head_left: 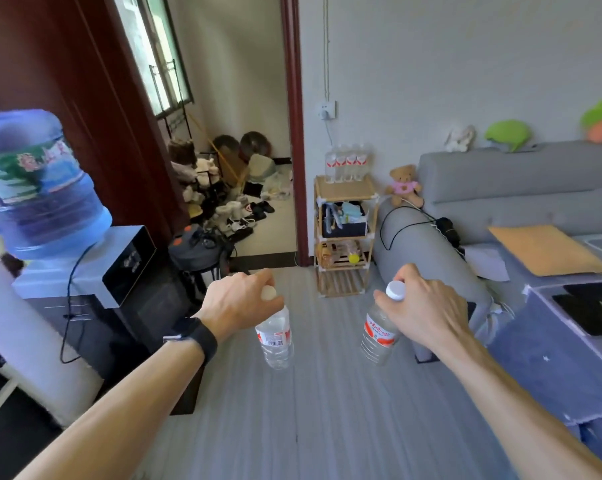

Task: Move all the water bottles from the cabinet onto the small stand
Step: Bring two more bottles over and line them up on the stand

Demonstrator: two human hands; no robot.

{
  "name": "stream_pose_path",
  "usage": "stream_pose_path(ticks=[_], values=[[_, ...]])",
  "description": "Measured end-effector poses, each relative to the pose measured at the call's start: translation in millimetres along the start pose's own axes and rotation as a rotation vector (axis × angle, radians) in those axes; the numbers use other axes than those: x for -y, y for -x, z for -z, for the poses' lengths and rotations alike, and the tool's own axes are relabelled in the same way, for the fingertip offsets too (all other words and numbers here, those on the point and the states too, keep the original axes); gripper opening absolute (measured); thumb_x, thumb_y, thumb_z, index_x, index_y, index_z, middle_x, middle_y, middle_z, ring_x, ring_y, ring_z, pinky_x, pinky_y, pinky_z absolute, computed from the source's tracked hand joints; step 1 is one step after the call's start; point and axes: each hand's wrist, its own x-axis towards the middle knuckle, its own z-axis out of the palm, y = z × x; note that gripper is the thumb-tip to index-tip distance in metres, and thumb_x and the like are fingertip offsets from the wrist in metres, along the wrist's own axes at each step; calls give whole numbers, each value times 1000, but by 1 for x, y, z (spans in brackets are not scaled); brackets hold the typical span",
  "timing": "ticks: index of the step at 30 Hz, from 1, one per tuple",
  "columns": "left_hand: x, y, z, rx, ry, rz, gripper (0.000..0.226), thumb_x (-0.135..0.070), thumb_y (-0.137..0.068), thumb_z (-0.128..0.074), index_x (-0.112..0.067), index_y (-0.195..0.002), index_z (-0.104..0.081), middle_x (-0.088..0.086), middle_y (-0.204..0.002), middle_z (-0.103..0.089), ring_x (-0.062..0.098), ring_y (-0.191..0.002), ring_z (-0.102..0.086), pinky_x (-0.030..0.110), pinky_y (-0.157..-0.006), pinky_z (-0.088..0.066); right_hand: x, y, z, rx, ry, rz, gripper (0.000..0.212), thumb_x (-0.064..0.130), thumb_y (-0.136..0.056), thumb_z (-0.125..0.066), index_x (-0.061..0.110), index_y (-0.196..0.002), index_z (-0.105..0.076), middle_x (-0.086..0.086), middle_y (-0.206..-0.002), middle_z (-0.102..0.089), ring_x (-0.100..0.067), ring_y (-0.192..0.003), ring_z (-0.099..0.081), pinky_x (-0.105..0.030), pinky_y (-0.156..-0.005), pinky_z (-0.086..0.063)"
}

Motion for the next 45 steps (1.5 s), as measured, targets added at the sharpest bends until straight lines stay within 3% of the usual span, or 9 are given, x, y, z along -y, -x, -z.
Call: stream_pose_path(ticks=[3,10,17,20,23,26,30,37,45], values=[[-6,-64,-12,18,31,19,25,-56,-86,-49,-32,-94,-52,-11,-72,-54,18,-73,-56,31,-61,-41,-13,-62,-18,1,9,-14,37,56,-85,-55,21,-94,-45,-11,-87,-66,-38,-83,-60,-37,-69,-45],[-12,-230,-54,102,56,-45,30,-59,-83,-49,-33,-98,-55,-8,-82,-61,18,-77,-59,30,-63,-45,-36,-203,-67,14,34,-66,39,61,-83,-55,24,-92,-45,-10,-85,-68,-36,-84,-62,-34,-65,-45],[-15,-383,-79,196,132,-79,29,-59,-89,-50,-32,-100,-47,-13,-71,-49,5,-61,-47,22,-51,-32,-54,-340,-103,32,16,-150,42,64,-82,-57,26,-86,-40,-3,-70,-54,-34,-75,-58,-34,-60,-45],[-17,-446,-90,210,113,-95,32,-58,-88,-48,-31,-103,-48,-11,-72,-51,10,-67,-53,25,-56,-37,-61,-398,-124,20,17,-173,41,61,-81,-59,24,-88,-42,-7,-76,-62,-34,-71,-53,-34,-60,-46],[-17,-510,-106,223,103,-95,32,-60,-86,-48,-32,-102,-51,-11,-79,-58,12,-74,-58,28,-61,-43,-68,-459,-147,73,52,-168,39,58,-83,-57,22,-93,-45,-9,-86,-67,-35,-79,-59,-35,-63,-45],[-17,-574,-121,235,93,-93,32,-61,-84,-49,-32,-96,-54,-10,-83,-64,13,-78,-61,28,-62,-46,-76,-523,-173,144,49,-150,38,57,-84,-54,22,-90,-42,-6,-81,-62,-33,-74,-54,-33,-60,-41],[-27,-663,-127,284,60,-108,32,-60,-84,-54,-33,-100,-57,-10,-87,-64,12,-78,-59,26,-59,-40,-90,-614,-205,176,-22,-124,38,57,-82,-56,21,-91,-47,-6,-80,-65,-35,-73,-56,-37,-67,-52],[-36,-793,-133,204,68,-71,30,-57,-85,-49,-34,-104,-54,-9,-92,-66,18,-83,-62,35,-71,-52,-96,-766,-240,231,-84,-46,44,64,-78,-51,24,-92,-42,-9,-86,-68,-37,-83,-64,-43,-71,-53],[-56,-963,-170,157,170,-206,25,-54,-84,-56,-32,-95,-52,-13,-82,-60,12,-75,-59,30,-62,-47,-98,-908,-290,207,-73,-65,35,58,-85,-56,26,-96,-47,-5,-96,-66,-32,-90,-61,-35,-64,-39]])
